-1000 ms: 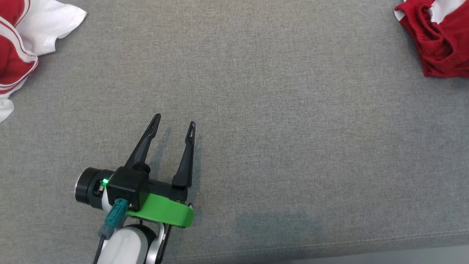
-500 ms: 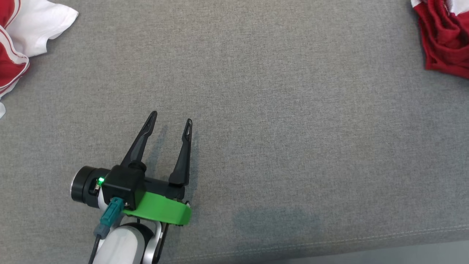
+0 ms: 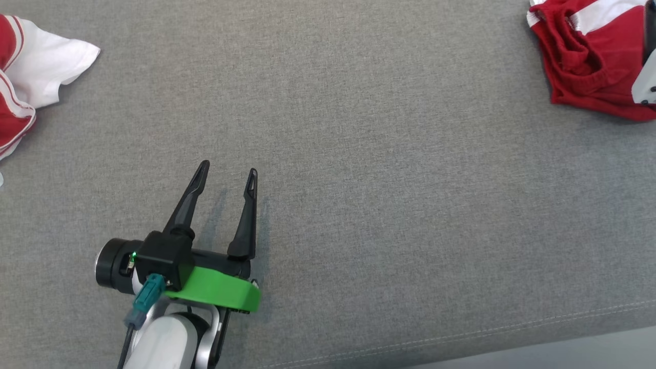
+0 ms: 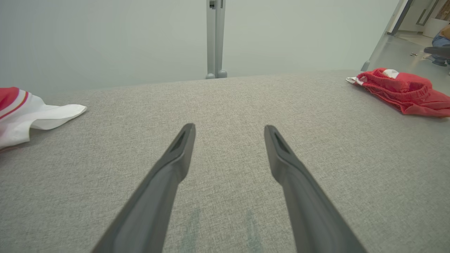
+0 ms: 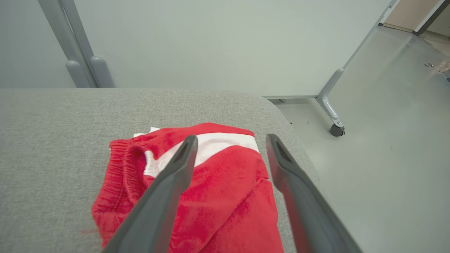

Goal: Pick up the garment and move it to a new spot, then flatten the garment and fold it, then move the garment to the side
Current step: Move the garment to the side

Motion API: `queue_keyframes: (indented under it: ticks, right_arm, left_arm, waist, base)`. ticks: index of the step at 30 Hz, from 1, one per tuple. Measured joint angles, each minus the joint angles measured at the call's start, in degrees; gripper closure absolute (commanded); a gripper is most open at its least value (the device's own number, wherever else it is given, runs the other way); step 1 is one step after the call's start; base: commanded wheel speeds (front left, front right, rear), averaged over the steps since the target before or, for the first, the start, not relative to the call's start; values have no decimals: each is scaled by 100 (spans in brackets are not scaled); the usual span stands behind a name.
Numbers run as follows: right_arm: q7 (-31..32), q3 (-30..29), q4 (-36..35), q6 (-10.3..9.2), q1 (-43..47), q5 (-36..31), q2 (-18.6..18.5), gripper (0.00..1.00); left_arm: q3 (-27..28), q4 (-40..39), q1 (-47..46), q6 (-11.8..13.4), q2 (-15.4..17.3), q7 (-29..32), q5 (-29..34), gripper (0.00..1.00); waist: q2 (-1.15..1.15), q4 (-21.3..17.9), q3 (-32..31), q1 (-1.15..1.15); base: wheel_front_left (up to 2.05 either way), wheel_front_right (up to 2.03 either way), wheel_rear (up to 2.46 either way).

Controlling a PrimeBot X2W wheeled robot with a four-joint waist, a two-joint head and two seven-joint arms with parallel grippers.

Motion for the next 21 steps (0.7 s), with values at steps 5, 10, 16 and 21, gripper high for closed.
queue_keyframes:
  ticks: [5,10,16,21]
  right_arm:
    - [-256,91,-130,181,14,-51,272,0]
    - [-409,166,-291,298,165,-53,513,0]
    - [-495,44,-502,378,624,53,802,0]
    - [-497,-69,-759,318,1056,116,964,0]
  left_arm:
    - [116,223,0,0,-21,-107,-111,0]
    - [261,478,1,1,-46,-215,-226,0]
    - [478,748,17,3,-86,-307,-386,0]
    - [687,915,166,10,-107,-347,-455,0]
  waist:
    - [0,-121,-269,0]
    - [0,-242,-593,0]
    - [0,-346,-1039,0]
    - [0,-369,-1427,0]
  base:
    - [0,0,0]
    - [0,0,0]
    - [0,0,0]
    - [0,0,0]
